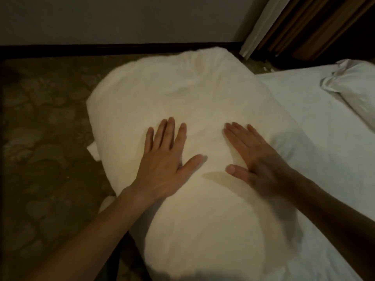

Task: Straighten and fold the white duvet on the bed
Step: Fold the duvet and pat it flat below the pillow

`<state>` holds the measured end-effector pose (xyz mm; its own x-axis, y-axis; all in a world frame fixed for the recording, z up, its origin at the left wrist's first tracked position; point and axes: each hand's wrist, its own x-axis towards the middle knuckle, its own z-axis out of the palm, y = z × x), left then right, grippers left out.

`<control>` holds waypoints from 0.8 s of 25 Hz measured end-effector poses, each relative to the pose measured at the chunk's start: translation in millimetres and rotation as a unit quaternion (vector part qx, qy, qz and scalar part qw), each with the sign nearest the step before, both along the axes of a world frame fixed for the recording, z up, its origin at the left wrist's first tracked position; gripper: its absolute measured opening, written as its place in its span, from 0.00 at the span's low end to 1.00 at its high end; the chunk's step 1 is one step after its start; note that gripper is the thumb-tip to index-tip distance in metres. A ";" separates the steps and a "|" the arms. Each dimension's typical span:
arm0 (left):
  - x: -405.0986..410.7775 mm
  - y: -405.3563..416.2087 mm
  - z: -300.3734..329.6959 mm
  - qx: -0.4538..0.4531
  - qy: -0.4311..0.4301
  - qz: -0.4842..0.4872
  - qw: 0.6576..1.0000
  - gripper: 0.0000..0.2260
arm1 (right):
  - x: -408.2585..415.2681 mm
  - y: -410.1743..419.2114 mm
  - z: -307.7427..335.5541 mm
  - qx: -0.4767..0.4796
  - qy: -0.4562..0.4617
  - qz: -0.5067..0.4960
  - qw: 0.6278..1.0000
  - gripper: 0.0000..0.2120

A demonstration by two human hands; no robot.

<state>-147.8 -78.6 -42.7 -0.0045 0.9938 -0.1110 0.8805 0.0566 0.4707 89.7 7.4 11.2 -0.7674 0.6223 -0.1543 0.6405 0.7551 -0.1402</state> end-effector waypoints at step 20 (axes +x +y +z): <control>181.9 -145.4 -40.1 0.230 0.003 0.207 0.951 0.32 | 141.0 -92.0 -83.6 0.154 0.205 0.008 0.966 0.38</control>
<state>34.0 -224.0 -82.8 -0.4044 0.8501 0.3372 0.8308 0.1873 0.5241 230.7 -84.6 -72.5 -0.7347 0.5776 0.3558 0.5665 0.8109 -0.1468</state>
